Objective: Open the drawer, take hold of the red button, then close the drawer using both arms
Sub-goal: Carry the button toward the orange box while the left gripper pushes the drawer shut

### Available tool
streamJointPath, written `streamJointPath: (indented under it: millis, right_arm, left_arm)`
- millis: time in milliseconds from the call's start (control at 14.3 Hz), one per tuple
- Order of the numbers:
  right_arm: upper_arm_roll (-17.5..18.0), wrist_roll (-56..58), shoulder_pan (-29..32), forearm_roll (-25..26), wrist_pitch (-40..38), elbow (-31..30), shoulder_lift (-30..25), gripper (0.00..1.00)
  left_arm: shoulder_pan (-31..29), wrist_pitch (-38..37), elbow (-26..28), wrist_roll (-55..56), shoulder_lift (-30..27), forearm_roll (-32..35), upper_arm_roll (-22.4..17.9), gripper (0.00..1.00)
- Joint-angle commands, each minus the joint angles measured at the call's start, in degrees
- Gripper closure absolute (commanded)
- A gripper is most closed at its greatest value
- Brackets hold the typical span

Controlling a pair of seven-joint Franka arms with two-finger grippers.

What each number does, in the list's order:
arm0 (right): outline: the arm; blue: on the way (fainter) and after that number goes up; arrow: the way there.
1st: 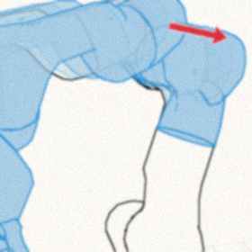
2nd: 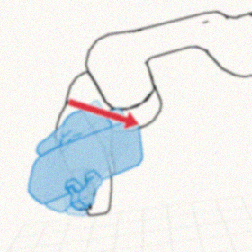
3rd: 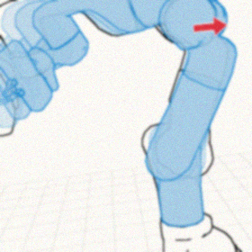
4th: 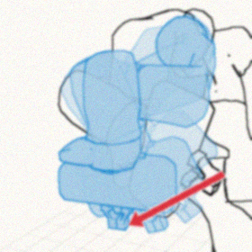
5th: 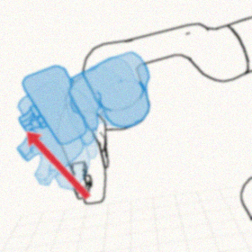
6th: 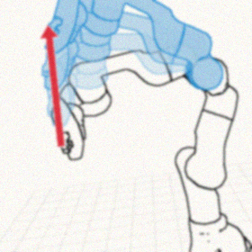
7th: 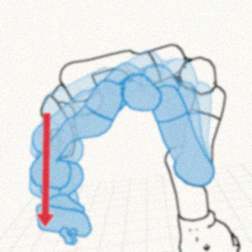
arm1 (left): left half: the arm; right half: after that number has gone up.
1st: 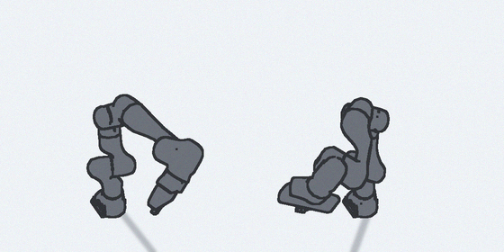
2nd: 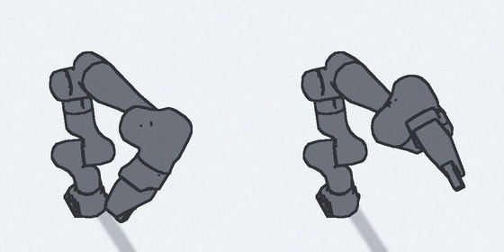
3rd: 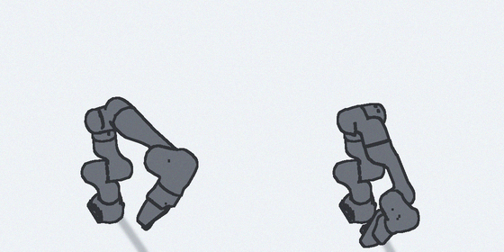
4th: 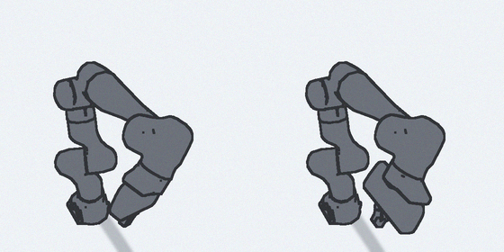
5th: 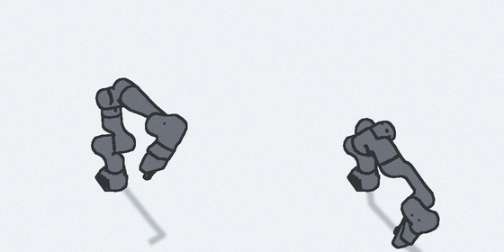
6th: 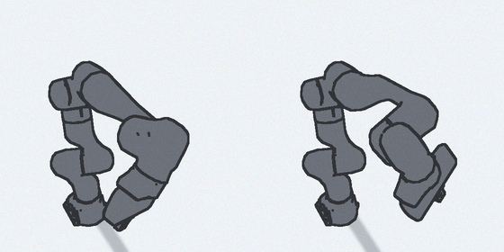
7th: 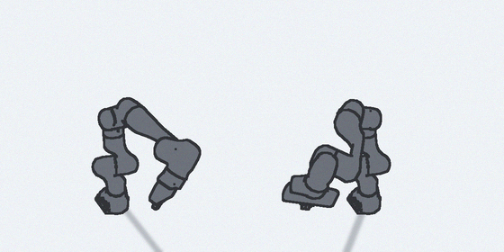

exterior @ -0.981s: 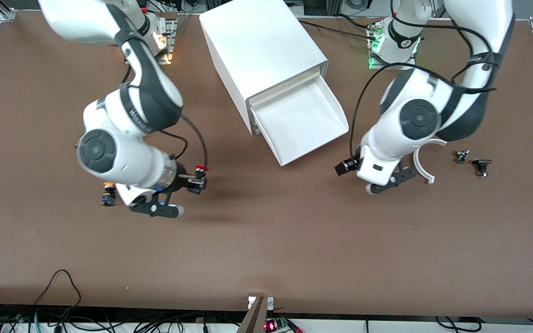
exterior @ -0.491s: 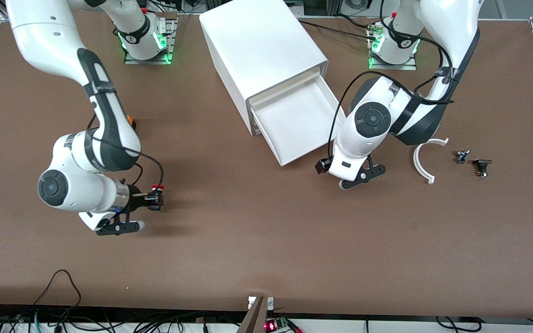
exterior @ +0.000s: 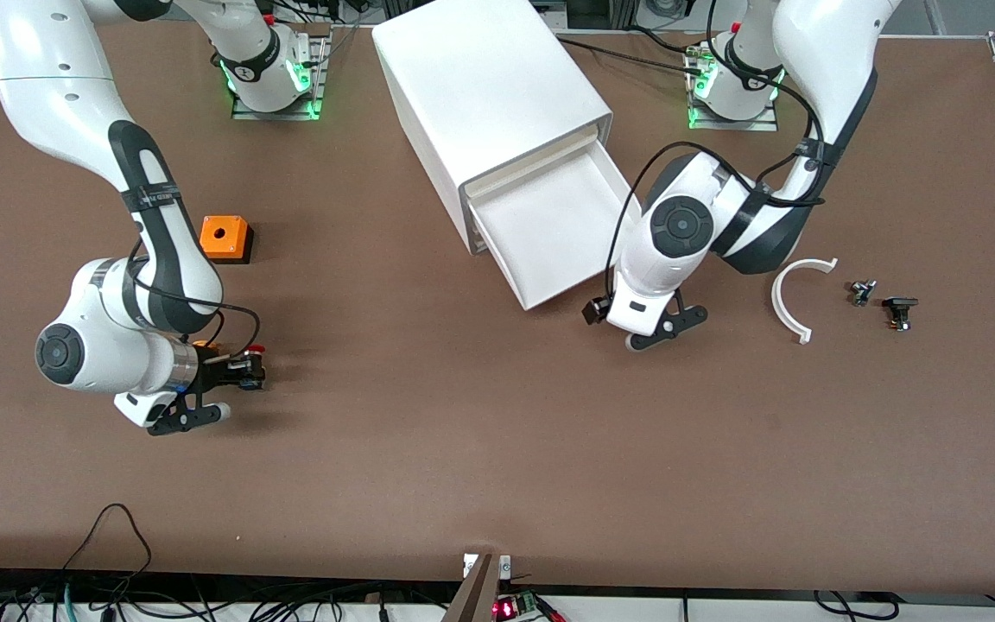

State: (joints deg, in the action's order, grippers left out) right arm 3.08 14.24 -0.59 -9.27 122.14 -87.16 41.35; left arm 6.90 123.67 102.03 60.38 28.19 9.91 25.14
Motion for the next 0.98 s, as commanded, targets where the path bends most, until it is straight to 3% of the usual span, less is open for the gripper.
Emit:
streamJointPath:
  millis: [0, 280, 350, 421, 491, 561, 771, 911]
  right_arm:
    - [0.78, 1.84, 1.2, -0.13, 3.27, -4.33, -1.8, 1.0]
    - [0.78, 1.15, 1.99, -0.22, 4.86, -5.04, -1.01, 0.96]
    - [0.78, 1.05, 1.91, -0.31, 4.78, -4.96, -1.01, 0.71]
    - [0.78, 0.96, 1.9, -0.57, 4.77, -4.95, -1.01, 0.33]
    - [0.78, 0.88, 1.9, -0.66, 4.6, -4.78, -1.01, 0.06]
    - [0.78, 0.18, 1.9, -0.57, 4.42, -4.78, -1.01, 0.01]
    - [0.87, 0.79, 1.73, 0.04, 4.6, -3.82, -1.97, 0.01]
    - [1.14, 0.61, 0.42, 4.23, 2.33, -0.66, -3.99, 0.01]
  left_arm:
    - [-0.13, 0.87, 2.91, 2.02, -1.11, 1.26, 2.36, 0.0]
    - [-0.75, 0.78, 4.4, 6.06, -1.2, 1.08, 5.88, 0.0]
    - [-0.92, 0.69, 4.67, 7.46, -1.2, 1.08, 7.28, 0.0]
    - [-0.92, 0.43, 4.67, 9.73, -1.2, 1.08, 8.25, 0.0]
    - [-0.84, 0.43, 4.67, 12.02, -1.2, 1.08, 9.22, 0.0]
    - [-0.92, 0.26, 4.76, 13.43, -1.03, 0.99, 10.53, 0.0]
    - [-0.84, 0.17, 6.25, 13.27, -0.76, -4.96, 12.21, 0.0]
    - [-0.84, -0.62, 6.34, 13.36, -0.94, -6.65, 13.35, 0.0]
